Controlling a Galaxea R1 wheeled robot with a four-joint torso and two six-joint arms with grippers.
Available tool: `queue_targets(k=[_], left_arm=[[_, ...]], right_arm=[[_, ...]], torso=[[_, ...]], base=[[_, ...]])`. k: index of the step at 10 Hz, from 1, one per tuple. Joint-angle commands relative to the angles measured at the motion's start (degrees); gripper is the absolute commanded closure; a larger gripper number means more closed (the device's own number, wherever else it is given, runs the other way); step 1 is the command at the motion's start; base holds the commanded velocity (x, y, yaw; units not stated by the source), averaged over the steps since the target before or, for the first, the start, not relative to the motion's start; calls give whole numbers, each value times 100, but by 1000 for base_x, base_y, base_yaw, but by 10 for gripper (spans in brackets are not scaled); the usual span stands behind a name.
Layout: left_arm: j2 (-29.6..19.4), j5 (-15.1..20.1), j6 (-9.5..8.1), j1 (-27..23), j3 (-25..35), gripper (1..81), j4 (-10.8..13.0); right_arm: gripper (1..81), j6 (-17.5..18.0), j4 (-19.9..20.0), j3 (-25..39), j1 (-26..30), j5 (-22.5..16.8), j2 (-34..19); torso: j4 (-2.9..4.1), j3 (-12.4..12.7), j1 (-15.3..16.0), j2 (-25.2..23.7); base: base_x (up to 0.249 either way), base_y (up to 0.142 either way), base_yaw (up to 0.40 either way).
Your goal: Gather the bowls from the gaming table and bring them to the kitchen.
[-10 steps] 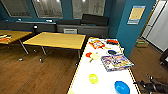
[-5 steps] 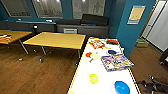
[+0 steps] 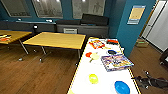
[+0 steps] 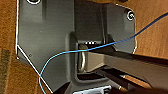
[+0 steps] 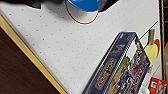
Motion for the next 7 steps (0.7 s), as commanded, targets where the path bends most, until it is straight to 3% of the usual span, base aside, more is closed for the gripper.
queue_targets(k=[1, 3, 7], left_arm=[[17, 426, 36, -150, 49, 10, -41], [26, 417, 36, -159, 31, 10, -41], [105, 417, 36, -168, 31, 10, -32]], right_arm=[[10, 12, 89, -511, 574, -200, 194], [10, 4, 89, -818, 494, -200, 238], [10, 3, 63, -889, 564, -252, -184]], torso=[[0, 0, 0, 0], [0, 0, 0, 0], [0, -2, 2, 2]], base=[[0, 0, 0], [0, 0, 0], [0, 0, 0]])
